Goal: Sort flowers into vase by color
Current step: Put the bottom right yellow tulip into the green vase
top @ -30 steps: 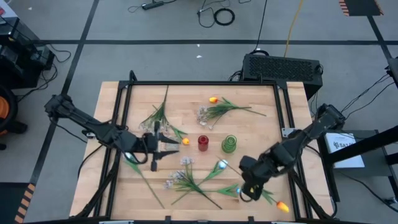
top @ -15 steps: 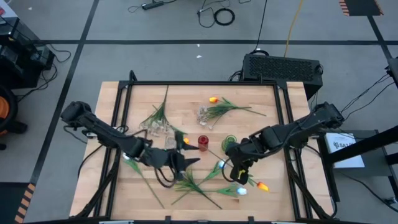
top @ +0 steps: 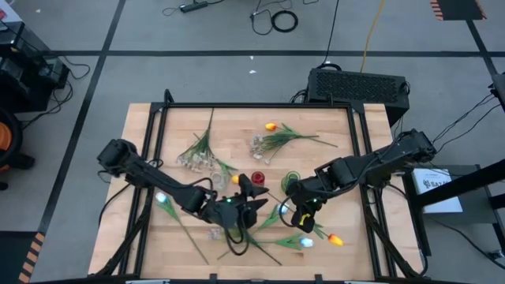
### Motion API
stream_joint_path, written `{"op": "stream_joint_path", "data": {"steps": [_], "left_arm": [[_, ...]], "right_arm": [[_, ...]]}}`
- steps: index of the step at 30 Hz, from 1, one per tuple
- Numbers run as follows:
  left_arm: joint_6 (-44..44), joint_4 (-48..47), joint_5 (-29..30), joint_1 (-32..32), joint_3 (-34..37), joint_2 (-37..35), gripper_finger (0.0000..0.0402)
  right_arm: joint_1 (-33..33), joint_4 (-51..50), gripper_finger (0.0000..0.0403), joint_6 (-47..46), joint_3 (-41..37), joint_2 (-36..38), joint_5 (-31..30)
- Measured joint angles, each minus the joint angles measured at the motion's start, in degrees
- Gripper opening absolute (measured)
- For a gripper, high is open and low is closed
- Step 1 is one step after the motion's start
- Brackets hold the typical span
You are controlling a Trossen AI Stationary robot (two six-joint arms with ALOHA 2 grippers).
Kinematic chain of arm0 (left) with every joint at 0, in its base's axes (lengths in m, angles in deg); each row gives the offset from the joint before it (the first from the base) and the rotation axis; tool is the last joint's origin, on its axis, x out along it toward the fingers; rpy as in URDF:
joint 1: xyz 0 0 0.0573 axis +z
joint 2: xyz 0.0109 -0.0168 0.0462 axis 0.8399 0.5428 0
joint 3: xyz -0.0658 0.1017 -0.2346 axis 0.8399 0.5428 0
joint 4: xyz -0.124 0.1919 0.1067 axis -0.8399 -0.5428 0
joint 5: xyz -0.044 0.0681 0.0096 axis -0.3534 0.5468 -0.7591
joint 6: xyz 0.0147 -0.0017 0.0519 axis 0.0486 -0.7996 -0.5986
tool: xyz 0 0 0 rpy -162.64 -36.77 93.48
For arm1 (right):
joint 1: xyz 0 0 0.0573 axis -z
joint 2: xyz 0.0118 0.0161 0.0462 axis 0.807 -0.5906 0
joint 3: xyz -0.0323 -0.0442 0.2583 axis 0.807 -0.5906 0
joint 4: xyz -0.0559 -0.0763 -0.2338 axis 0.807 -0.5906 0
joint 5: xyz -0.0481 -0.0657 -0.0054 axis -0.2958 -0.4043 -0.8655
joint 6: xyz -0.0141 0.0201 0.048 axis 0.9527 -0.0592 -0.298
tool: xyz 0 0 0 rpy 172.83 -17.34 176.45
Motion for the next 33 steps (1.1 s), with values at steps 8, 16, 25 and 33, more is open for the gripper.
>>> {"op": "stream_joint_path", "data": {"steps": [8,16,25,33], "left_arm": [[-1.6,-2.4,1.1,2.1,-0.2,0.9,0.0202],[-1.7,-4.0,1.3,3.7,-0.2,0.9,0.0152],[-1.7,-6.1,1.3,4.3,-0.2,0.9,0.0116],[-4.2,-6.1,0.1,4.3,-0.2,0.9,0.0089]], "right_arm": [[0.0,-0.3,0.0002,-3.1,0.0,0.0,0.1],[0.0,-0.4,0.0002,-4.5,0.0,0.0,0.1],[0.0,-0.5,0.0002,-4.3,0.0,0.0,1.4],[0.0,-0.5,0.0002,-4.3,0.0,0.0,1.4]]}}
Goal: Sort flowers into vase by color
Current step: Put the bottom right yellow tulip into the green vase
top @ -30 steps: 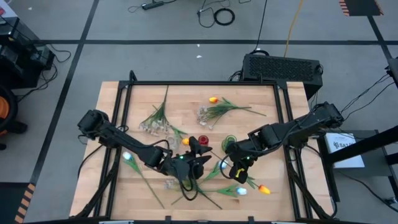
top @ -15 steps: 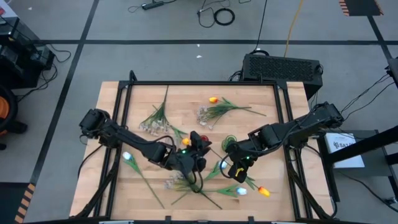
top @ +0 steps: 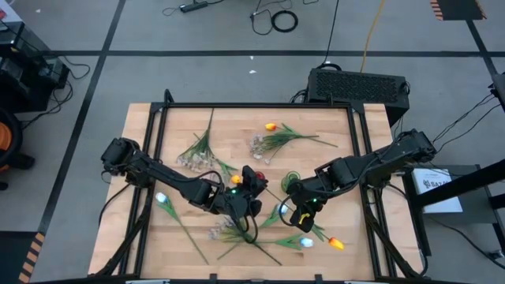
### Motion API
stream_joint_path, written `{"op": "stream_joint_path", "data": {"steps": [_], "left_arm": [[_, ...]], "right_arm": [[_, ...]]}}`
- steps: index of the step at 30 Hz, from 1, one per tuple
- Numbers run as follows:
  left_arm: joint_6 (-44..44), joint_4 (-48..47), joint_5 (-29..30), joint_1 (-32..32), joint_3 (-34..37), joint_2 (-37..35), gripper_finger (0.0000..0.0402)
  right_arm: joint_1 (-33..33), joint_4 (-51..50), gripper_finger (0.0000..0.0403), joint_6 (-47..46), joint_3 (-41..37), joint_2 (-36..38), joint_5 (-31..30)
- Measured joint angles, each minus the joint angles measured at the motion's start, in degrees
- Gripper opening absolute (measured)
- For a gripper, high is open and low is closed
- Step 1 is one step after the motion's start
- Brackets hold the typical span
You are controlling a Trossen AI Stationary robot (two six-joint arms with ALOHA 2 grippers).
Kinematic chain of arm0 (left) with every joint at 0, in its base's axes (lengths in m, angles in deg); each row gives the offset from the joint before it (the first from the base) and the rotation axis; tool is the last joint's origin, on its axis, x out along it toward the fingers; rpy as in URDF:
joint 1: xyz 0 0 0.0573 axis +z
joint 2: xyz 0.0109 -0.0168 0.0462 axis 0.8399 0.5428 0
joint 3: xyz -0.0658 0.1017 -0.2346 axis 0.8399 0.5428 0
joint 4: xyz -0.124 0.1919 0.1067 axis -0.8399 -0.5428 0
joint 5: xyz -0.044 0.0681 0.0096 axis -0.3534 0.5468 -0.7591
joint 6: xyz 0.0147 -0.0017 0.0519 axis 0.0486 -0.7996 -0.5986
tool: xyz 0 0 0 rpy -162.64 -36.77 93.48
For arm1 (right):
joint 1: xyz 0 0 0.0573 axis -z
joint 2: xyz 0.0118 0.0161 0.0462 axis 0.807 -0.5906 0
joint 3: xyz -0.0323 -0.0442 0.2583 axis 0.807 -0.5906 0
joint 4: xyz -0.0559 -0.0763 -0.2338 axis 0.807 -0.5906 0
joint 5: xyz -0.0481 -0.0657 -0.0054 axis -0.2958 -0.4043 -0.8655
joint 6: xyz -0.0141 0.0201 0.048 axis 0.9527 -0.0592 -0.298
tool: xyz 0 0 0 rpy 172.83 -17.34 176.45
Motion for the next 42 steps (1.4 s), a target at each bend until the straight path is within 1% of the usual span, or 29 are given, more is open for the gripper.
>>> {"op": "stream_joint_path", "data": {"steps": [13,18,20,22,24,30,34,37,39,42], "left_arm": [[-1.6,-0.1,-0.6,-0.1,0.0,0.0,0.0018],[-1.6,-0.1,-0.6,-0.1,0.0,0.0,0.0010],[-1.6,0.0,-0.6,-0.1,0.0,0.0,0.0010],[-1.6,-0.1,-0.6,-0.1,0.1,0.0,0.0010],[-1.6,-0.1,-0.6,-0.2,0.1,0.0,0.0009],[-1.9,-2.0,-0.8,-0.5,0.1,0.0,0.0008],[-1.8,-3.3,-1.1,-0.5,0.1,0.0,0.0008],[-1.6,-3.4,-2.0,-0.7,0.1,0.0,0.0008],[-1.5,-3.4,-2.1,-0.9,0.1,0.0,0.0008],[-1.0,-4.0,-2.1,-1.6,0.1,-0.7,0.0007]], "right_arm": [[0.0,0.0,0.0002,-0.1,0.0,0.0,0.1],[0.0,0.0,0.0003,0.1,0.0,0.0,0.2],[0.0,0.0,0.0010,1.0,0.0,0.0,0.2],[0.0,0.0,0.0025,2.0,0.0,0.0,0.2],[0.0,0.0,0.0050,2.9,0.0,0.0,0.2],[0.3,0.1,0.0140,6.8,0.0,0.4,0.3],[0.9,0.7,0.0189,9.5,0.0,1.5,-0.1],[2.0,2.6,0.0212,11.6,0.5,2.6,-1.3],[3.0,2.5,0.0220,13.7,2.0,2.7,-3.8],[3.9,2.4,0.0225,20.3,6.3,2.7,-7.7]]}}
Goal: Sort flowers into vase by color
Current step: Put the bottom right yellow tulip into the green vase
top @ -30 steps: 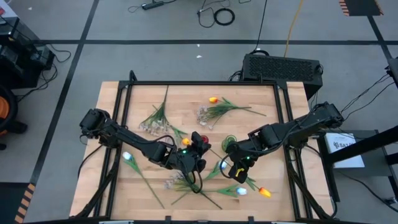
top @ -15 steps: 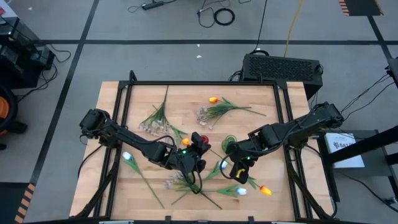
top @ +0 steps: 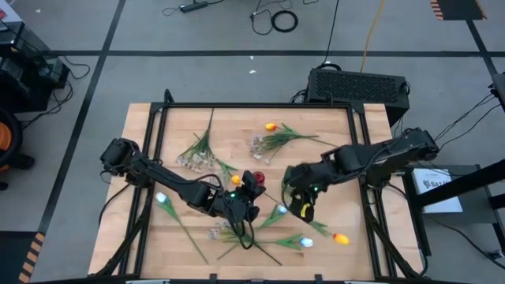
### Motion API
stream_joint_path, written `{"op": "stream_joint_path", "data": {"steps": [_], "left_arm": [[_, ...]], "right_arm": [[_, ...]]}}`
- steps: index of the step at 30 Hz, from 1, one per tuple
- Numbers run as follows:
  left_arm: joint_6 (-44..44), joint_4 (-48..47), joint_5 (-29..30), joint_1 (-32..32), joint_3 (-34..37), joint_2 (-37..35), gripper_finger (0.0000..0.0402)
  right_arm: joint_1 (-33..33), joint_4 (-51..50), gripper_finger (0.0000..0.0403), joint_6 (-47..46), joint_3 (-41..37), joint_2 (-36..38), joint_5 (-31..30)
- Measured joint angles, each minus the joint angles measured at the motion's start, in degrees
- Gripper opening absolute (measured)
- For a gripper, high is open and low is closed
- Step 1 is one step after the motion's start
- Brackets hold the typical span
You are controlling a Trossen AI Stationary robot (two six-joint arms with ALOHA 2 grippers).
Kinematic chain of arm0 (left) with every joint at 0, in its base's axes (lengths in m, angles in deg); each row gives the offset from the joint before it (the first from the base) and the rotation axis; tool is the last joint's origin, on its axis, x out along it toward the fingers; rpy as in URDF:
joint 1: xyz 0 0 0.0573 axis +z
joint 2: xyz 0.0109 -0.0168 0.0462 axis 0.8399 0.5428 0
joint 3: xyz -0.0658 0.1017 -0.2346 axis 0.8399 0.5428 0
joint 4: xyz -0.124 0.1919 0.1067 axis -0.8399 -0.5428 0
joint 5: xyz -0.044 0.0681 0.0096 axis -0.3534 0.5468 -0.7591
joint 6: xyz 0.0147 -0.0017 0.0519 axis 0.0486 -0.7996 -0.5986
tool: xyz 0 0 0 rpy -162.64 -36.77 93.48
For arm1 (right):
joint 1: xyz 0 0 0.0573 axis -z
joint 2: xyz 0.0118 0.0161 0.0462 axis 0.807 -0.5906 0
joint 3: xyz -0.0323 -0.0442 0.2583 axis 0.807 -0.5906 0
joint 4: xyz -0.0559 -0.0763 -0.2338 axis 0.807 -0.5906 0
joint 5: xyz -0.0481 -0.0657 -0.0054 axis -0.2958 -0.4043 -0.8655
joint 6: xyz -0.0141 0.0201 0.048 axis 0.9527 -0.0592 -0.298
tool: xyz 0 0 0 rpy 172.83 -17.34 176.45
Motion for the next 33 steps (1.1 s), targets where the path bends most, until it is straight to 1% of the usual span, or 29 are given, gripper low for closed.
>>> {"op": "stream_joint_path", "data": {"steps": [2,6,9,11,13,16,18,20,23,26,28,30,33], "left_arm": [[2.3,-0.9,0.0,-0.4,0.0,-1.1,0.0007],[10.2,-9.1,-1.6,-1.2,0.0,-5.1,0.0007],[19.0,-16.6,-4.2,-1.2,0.0,-8.5,0.0007],[25.0,-20.1,-4.8,-1.2,0.4,-11.0,0.0007],[30.3,-21.4,-5.6,-1.2,1.0,-13.1,0.0007],[37.4,-22.9,-7.4,-2.0,2.2,-16.0,0.0007],[41.0,-22.3,-7.8,-3.2,3.0,-17.9,0.0007],[43.5,-22.2,-7.8,-4.8,4.1,-19.8,0.0007],[45.8,-20.6,-7.8,-7.6,6.5,-22.8,0.0007],[48.0,-19.2,-7.3,-10.8,8.5,-25.6,0.0007],[50.3,-19.6,-5.7,-13.3,10.4,-27.9,0.0007],[52.7,-17.9,-2.7,-15.0,12.0,-29.6,0.0007],[56.2,-15.8,2.6,-16.6,14.8,-32.2,0.0007]], "right_arm": [[0.2,0.0,0.0226,5.3,4.0,0.0,-2.6],[0.1,-1.3,0.0226,15.6,13.6,0.0,-9.3],[0.0,-5.4,0.0226,20.2,22.2,0.7,-17.1],[0.0,-7.3,0.0226,22.9,26.7,1.4,-21.9],[-0.4,-9.2,0.0226,24.7,28.7,2.3,-25.6],[-0.8,-11.2,0.0226,25.1,28.6,4.4,-29.8],[-0.8,-12.7,0.0226,23.8,27.2,6.2,-32.3],[-0.8,-12.4,0.0226,22.2,24.4,8.2,-33.0],[-0.8,-9.8,0.0226,21.3,17.9,10.5,-33.0],[-0.8,-6.0,0.0226,21.5,9.3,13.5,-32.9],[-0.6,-1.4,0.0226,21.4,3.1,16.2,-33.1],[-0.5,4.2,0.0226,21.5,-3.8,18.7,-32.9],[-0.6,16.7,0.0226,21.7,-14.2,21.1,-32.4]]}}
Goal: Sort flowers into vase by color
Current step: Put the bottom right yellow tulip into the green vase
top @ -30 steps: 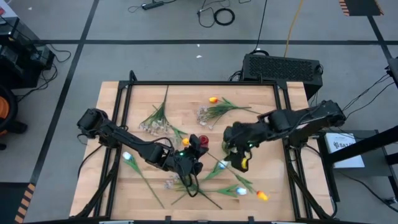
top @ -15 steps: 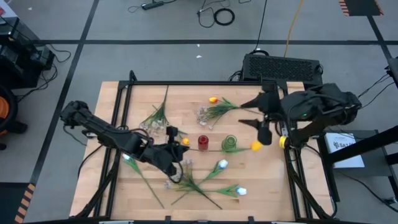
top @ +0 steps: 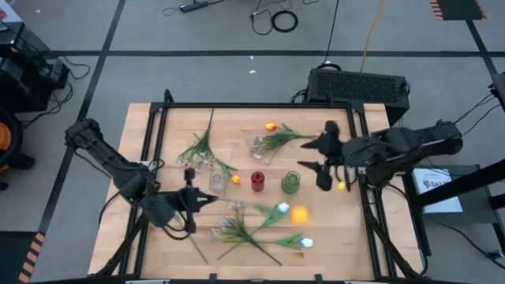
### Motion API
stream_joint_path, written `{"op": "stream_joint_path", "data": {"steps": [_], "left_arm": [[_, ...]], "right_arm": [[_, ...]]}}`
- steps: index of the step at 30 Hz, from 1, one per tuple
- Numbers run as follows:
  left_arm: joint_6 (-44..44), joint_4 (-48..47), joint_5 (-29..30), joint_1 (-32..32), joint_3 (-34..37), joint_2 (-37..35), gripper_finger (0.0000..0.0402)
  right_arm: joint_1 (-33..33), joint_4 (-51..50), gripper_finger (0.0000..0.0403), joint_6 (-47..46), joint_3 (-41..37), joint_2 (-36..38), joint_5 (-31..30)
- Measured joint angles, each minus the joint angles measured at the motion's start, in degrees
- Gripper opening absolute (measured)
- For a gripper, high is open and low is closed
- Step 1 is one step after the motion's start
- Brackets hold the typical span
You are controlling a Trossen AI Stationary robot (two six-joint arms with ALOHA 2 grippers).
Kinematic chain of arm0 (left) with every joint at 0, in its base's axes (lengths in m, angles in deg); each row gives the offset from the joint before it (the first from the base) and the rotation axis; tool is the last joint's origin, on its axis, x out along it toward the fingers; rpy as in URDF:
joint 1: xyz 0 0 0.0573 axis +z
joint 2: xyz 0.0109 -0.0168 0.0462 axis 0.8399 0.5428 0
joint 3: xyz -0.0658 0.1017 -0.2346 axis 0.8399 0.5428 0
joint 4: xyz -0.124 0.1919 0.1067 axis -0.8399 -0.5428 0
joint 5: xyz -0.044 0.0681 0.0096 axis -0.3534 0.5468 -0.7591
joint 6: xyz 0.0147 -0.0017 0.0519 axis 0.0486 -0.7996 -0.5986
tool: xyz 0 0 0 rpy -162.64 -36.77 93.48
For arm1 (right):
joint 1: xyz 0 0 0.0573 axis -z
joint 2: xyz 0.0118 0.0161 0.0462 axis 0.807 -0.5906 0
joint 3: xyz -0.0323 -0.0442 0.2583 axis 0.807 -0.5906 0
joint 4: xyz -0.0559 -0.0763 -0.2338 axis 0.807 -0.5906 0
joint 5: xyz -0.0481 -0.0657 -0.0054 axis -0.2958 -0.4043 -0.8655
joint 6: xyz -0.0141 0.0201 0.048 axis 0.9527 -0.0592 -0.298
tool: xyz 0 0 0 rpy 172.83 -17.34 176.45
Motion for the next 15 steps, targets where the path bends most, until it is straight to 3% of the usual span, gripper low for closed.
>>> {"op": "stream_joint_path", "data": {"steps": [4,9,12,15], "left_arm": [[3.9,1.8,3.1,-0.1,1.8,-1.6,0.0007],[2.8,12.4,3.2,-0.1,5.6,-1.9,0.0007],[0.1,20.5,3.2,0.1,8.3,-1.9,0.0007],[-2.8,28.7,1.9,0.7,11.3,-1.9,0.0007]], "right_arm": [[-0.8,21.4,0.0226,4.1,-12.6,1.1,3.1],[-0.9,52.2,0.0226,9.6,-26.4,-2.3,7.9],[-0.9,71.4,0.0226,13.2,-31.3,-6.5,12.8],[-0.9,83.6,0.0226,16.1,-32.9,-11.4,17.3]]}}
